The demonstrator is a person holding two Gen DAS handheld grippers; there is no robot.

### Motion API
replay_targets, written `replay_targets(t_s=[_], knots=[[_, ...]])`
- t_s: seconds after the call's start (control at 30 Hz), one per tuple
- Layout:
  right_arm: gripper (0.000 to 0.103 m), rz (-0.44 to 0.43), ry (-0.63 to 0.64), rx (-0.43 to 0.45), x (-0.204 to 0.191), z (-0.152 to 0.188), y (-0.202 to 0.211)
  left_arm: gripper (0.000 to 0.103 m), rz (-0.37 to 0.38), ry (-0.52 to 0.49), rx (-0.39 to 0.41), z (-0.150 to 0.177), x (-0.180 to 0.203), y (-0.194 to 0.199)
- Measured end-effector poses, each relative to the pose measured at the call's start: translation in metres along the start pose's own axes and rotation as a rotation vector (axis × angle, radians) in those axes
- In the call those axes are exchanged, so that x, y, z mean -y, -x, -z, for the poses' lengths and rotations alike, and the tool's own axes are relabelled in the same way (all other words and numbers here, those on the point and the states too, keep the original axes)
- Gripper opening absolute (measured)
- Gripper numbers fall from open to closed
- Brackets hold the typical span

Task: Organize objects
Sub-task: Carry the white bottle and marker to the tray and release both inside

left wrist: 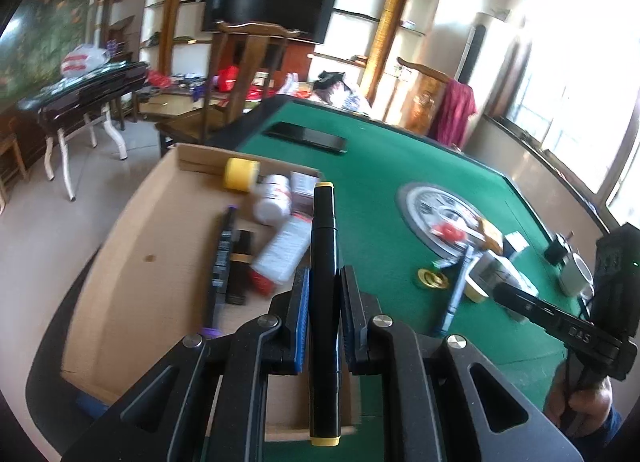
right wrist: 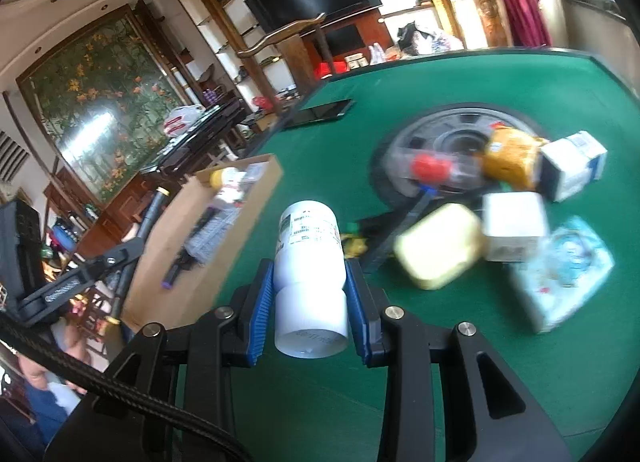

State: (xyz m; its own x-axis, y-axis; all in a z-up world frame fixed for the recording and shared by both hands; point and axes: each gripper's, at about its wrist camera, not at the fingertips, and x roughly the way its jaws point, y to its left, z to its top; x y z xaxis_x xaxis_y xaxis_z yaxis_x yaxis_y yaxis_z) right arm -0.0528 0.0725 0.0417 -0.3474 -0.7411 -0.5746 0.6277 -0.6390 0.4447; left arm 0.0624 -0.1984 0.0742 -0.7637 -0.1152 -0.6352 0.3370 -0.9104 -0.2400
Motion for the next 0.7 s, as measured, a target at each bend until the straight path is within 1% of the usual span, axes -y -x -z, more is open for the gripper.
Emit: replay_targets(t_s=[0.07,0.23,0.33,0.4,0.47,0.6,0.7], knots=[[0.032,-0.019,0.018,-0.021,-0.017,-0.004,-0.009,0.012,-0.015,0.04,0.001,-0.002,-0.021,0.0],[0.032,-0.052,0.092,-0.064,-0.074,-0.02,-0.04,0.012,-0.042,0.097,-0.009,-0.007,-0.061,-0.005],[0.032,-0.061,0.131,-0.097,-0.106,-0.032,-0.066,0.012,-0.035,0.132,-0.049,-0.012,-0.082,-0.018],[0.032,-0.061,0.149,-0.112,-0.123,-0.04,-0.082,0.012,-0.025,0.157,-0.094,-0.014,-0.094,-0.032],[0.032,-0.061,0.163,-0.145,-0.141,-0.049,-0.108,0.012,-0.016,0.169,-0.121,-0.016,-0.1,-0.041],[0.032,-0.033,0.164,-0.191,-0.161,-0.065,-0.153,0.012,0.019,0.218,-0.178,-0.019,-0.113,-0.061],[0.032,-0.018,0.147,-0.224,-0.169,-0.074,-0.182,0.012,0.026,0.239,-0.203,-0.018,-0.114,-0.069]])
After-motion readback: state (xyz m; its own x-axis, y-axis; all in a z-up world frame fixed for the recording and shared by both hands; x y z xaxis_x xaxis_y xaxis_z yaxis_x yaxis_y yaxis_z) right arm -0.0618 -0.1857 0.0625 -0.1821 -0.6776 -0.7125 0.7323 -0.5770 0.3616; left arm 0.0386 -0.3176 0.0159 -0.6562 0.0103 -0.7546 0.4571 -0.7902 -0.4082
